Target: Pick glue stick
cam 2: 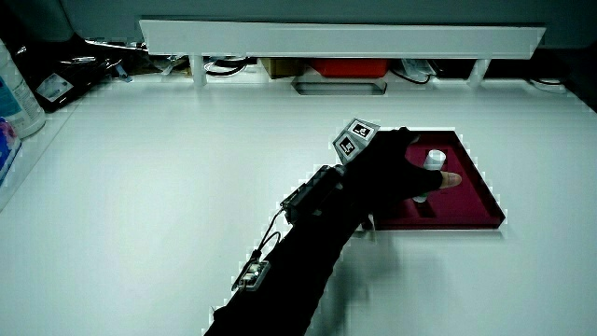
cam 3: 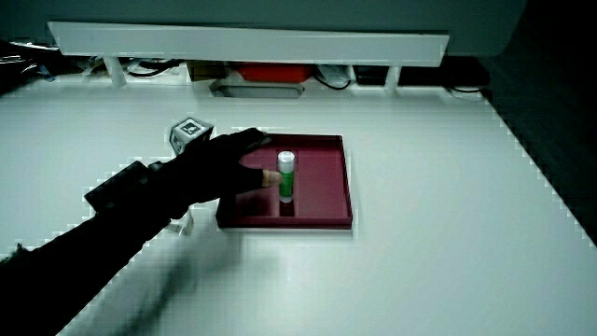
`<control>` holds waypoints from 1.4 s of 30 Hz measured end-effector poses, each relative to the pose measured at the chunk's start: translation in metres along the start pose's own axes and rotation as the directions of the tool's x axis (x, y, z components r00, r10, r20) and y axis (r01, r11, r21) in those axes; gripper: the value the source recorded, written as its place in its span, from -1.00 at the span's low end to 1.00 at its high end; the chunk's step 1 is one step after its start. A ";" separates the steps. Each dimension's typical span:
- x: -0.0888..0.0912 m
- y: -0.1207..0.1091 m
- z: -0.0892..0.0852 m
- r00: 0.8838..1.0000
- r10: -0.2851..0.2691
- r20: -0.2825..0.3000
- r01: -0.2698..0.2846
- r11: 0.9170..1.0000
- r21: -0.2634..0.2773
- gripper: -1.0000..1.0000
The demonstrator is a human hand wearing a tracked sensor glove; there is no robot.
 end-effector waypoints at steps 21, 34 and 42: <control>-0.003 0.004 -0.008 0.994 -0.011 0.105 0.000 0.995 0.098 0.41; -0.001 0.001 -0.008 0.994 -0.008 0.107 -0.010 0.985 0.171 0.81; -0.003 0.000 -0.009 0.994 -0.029 0.102 0.010 0.984 0.176 1.00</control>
